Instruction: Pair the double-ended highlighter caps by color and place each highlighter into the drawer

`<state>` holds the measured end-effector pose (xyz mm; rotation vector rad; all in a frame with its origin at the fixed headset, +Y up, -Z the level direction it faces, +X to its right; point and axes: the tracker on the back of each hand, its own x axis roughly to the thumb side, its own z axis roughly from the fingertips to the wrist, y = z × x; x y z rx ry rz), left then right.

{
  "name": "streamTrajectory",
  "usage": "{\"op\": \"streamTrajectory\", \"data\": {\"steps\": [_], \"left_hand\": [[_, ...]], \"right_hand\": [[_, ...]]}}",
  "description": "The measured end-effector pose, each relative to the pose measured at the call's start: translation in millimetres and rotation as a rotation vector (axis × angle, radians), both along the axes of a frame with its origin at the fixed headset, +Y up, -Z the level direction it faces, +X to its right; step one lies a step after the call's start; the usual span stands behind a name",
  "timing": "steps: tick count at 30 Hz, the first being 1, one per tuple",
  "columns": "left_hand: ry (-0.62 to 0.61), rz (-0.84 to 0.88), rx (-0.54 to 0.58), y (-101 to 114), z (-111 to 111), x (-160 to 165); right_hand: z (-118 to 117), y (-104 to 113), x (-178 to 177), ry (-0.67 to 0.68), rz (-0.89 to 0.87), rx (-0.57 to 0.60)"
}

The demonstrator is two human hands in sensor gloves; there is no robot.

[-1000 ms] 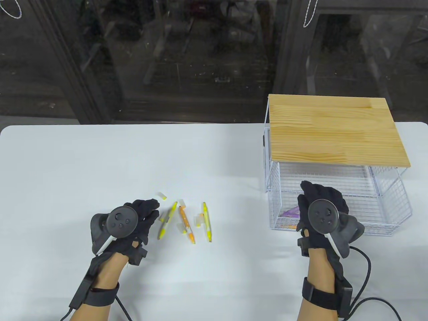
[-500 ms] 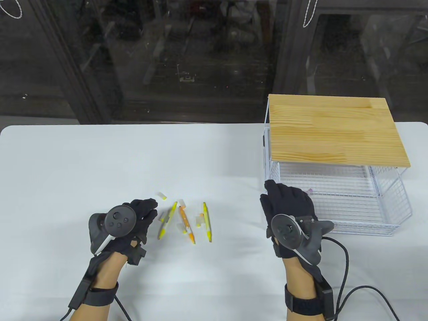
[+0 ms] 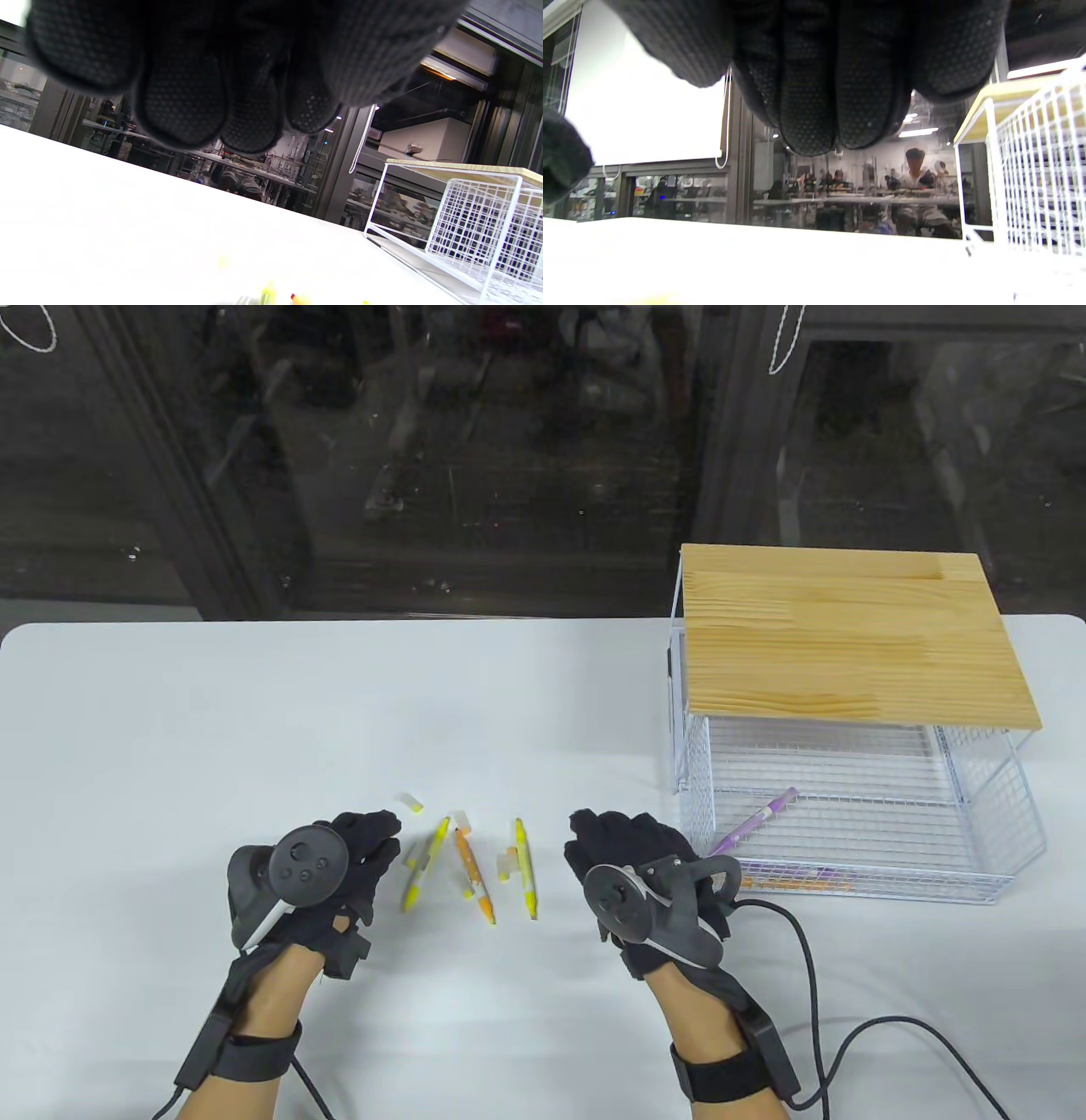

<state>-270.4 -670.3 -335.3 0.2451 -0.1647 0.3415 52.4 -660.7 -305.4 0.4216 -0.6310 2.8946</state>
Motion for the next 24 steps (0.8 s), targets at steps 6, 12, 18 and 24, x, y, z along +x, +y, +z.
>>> {"op": "streamTrajectory", "data": {"steps": [6,12,18,24], "left_hand": [[0.001,0.000,-0.005,-0.5,-0.2,0.5],[0.006,0.009,-0.005,-0.3,-0.3,-0.3],[0.009,0.028,-0.004,0.8,-0.3,-2.5],[0.006,0.058,0.004,5.1,0.8,-6.7]], "right_hand": [[-8.0,-13.6,-0.5,0.011,0.006,-0.057],[-9.5,-14.6,2.6,0.004,-0.011,-0.071],[-9.2,-16.4,-0.5,-0.017,-0.014,-0.097],[-12.4,-18.4,-11.0,-0.041,0.004,-0.124]]}}
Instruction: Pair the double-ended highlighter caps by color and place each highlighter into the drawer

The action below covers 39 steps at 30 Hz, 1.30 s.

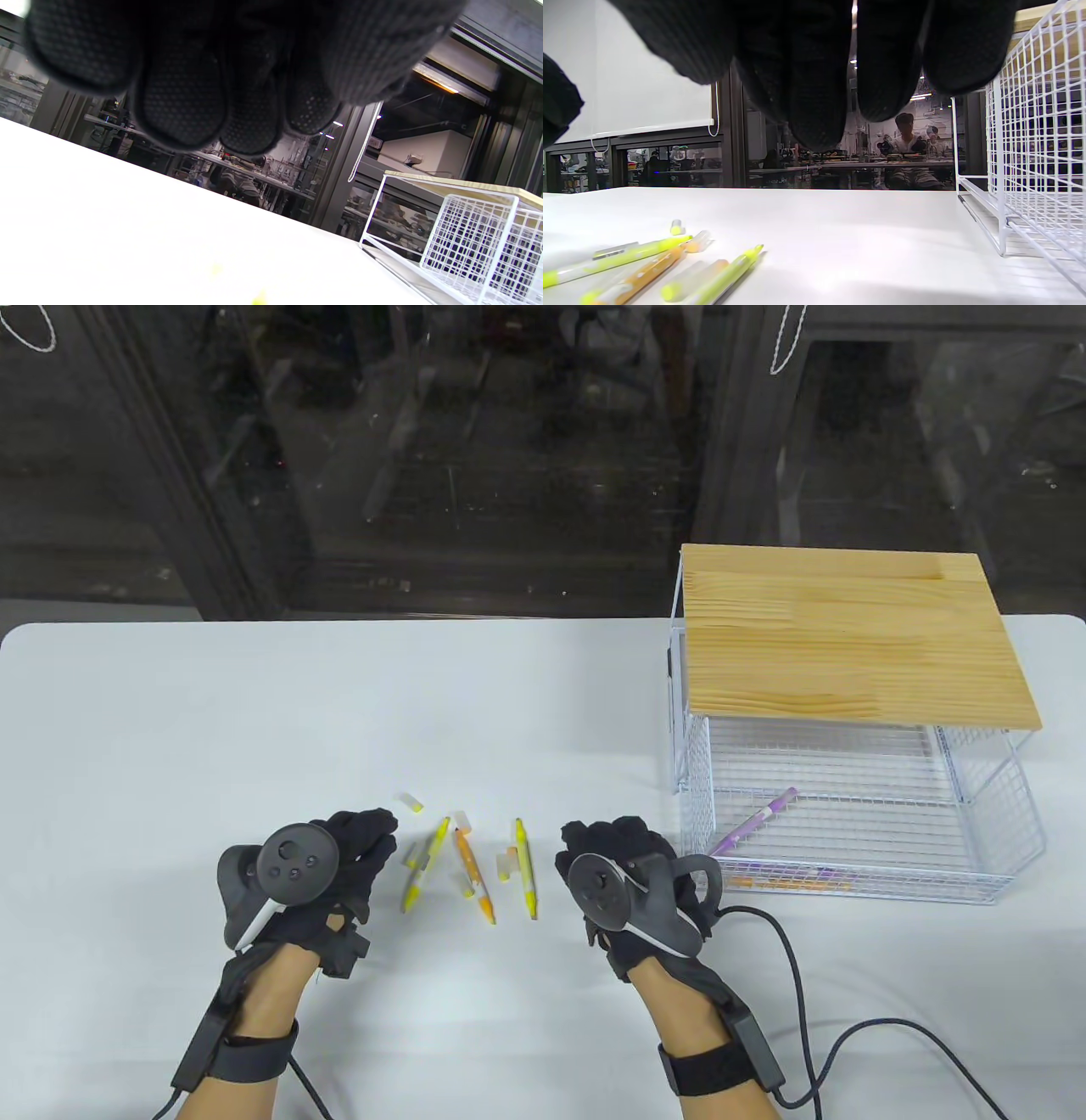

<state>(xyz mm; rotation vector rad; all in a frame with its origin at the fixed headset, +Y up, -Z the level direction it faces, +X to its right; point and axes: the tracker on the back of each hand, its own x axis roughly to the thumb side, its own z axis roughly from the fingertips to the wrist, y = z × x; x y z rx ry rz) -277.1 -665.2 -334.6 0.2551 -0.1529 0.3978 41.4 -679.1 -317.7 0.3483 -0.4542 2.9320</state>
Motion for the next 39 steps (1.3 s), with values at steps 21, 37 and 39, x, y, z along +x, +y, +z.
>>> {"op": "streamTrajectory", "data": {"steps": [21,37,39], "left_hand": [[0.009,0.032,-0.028,-2.0,-3.0,-8.0],[0.004,-0.016,-0.041,-5.8,-3.6,-1.0],[0.006,-0.020,-0.043,-6.2,-3.7,-0.6]], "right_hand": [[-55.2,-36.8,-62.0,-0.228,0.062,-0.325],[-59.7,-58.8,-63.3,-0.288,0.154,-0.360],[-60.8,-62.1,-64.4,-0.288,0.162,-0.373]]}}
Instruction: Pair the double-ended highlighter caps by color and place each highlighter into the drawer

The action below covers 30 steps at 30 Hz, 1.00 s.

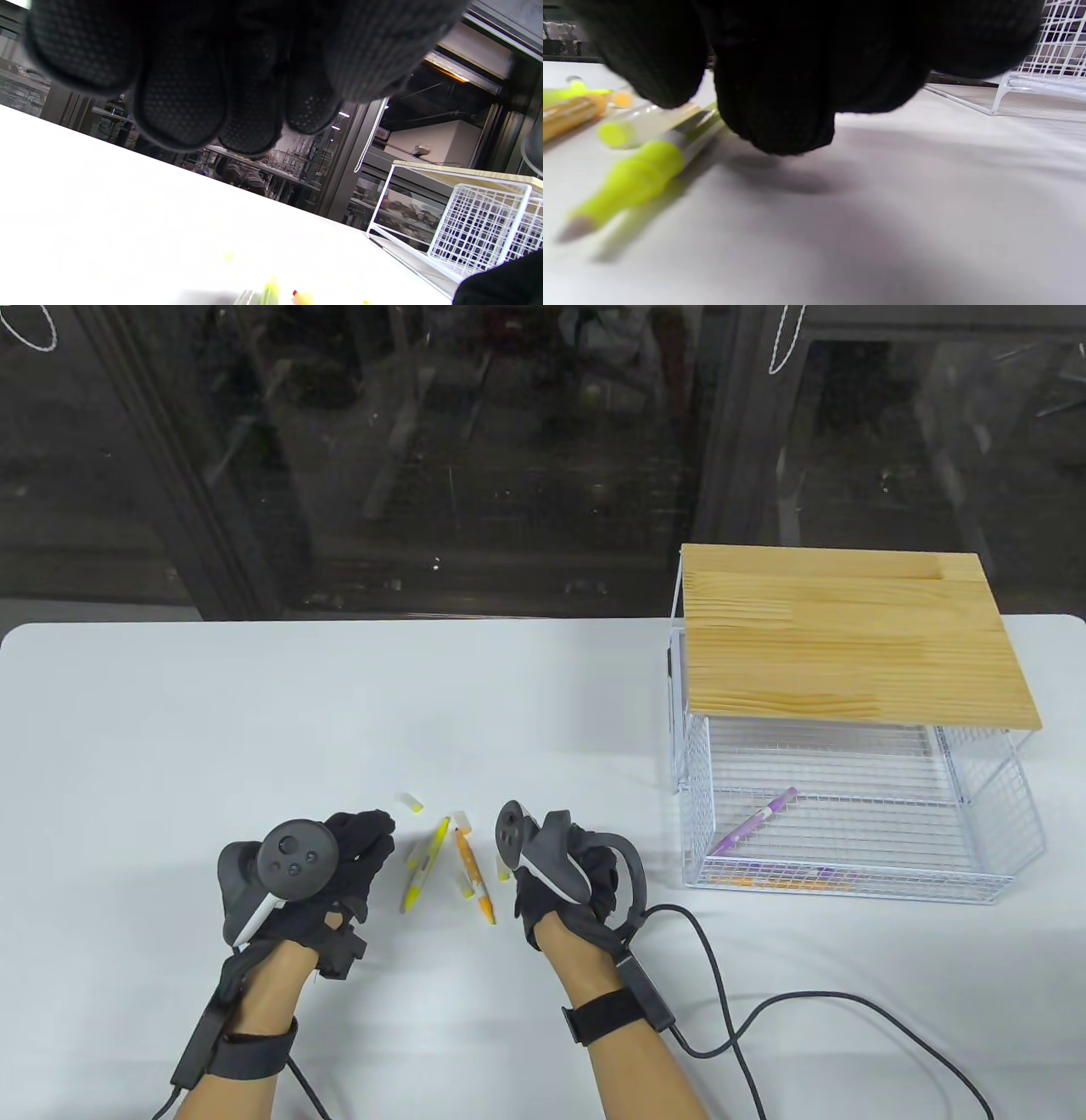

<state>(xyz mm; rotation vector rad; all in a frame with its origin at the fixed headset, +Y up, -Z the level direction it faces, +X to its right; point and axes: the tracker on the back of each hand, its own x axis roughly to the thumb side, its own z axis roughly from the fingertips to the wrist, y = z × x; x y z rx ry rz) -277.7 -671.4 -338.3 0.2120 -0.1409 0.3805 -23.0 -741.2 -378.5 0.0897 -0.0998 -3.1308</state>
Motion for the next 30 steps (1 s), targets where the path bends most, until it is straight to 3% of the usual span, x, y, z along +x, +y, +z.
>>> {"op": "streamTrajectory", "data": {"steps": [30], "left_hand": [[0.008,0.001,-0.013,-0.9,-0.5,-1.2]], "right_hand": [[-0.8,-7.7,0.7,-0.047,0.189,-0.003]]}}
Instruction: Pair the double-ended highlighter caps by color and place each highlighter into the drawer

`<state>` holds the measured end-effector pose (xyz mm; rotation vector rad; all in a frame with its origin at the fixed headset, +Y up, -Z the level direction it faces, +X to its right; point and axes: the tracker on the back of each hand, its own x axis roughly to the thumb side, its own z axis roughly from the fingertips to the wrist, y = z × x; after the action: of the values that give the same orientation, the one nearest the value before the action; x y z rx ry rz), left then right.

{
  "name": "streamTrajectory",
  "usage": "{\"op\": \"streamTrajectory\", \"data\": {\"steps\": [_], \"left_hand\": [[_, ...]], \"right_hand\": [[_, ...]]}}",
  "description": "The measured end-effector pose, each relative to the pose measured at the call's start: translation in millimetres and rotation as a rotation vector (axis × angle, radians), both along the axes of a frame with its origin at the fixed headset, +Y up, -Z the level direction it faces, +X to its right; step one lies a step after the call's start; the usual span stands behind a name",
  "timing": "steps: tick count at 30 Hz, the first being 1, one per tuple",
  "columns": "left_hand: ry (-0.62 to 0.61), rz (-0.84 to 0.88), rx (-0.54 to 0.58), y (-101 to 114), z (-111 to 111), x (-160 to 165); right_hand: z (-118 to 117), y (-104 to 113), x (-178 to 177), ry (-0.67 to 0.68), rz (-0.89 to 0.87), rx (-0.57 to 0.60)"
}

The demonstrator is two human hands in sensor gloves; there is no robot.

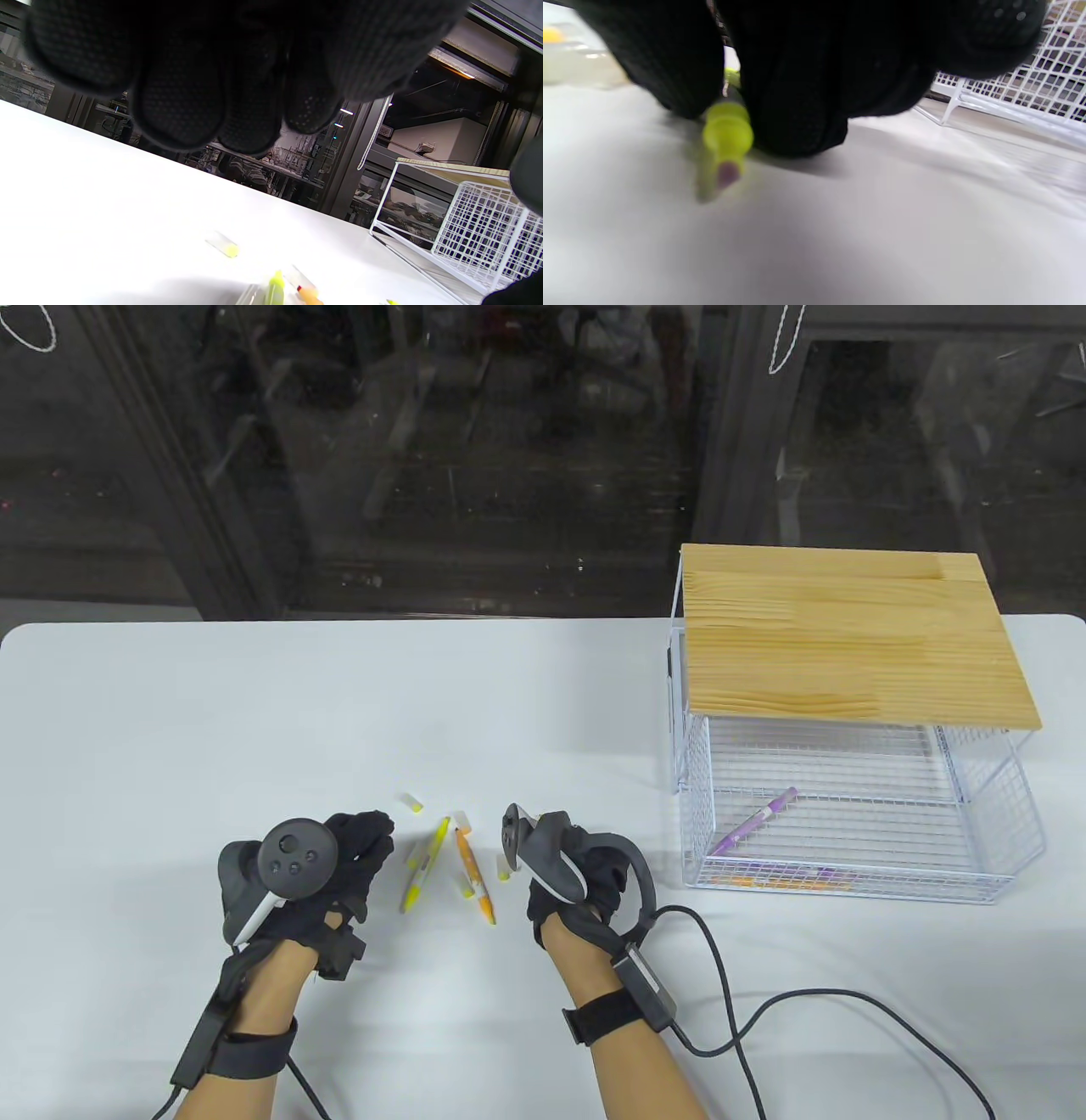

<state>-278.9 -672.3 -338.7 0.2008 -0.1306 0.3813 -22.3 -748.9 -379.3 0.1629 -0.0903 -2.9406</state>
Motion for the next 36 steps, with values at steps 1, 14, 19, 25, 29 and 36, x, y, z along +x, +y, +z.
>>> {"op": "streamTrajectory", "data": {"steps": [1,14,19,25,29,36], "left_hand": [[0.001,0.000,0.000,-0.1,0.0,-0.1],[0.004,0.008,0.001,0.3,-0.5,-1.5],[0.001,0.012,0.003,0.1,-1.0,-2.0],[-0.001,0.015,0.005,0.0,-1.0,-2.5],[0.004,0.010,-0.003,-2.0,-2.0,-3.6],[0.015,-0.007,-0.009,-5.9,-4.0,-5.0]], "right_hand": [[0.2,-0.1,-0.4,-0.002,0.002,-0.005],[-2.5,13.9,20.5,0.051,-0.173,0.012],[7.1,34.2,31.5,0.067,-0.264,0.089],[19.2,60.1,41.5,0.115,-0.401,0.084],[26.6,61.5,40.2,0.159,-0.390,0.013],[32.9,47.2,51.2,0.196,-0.367,0.043]]}}
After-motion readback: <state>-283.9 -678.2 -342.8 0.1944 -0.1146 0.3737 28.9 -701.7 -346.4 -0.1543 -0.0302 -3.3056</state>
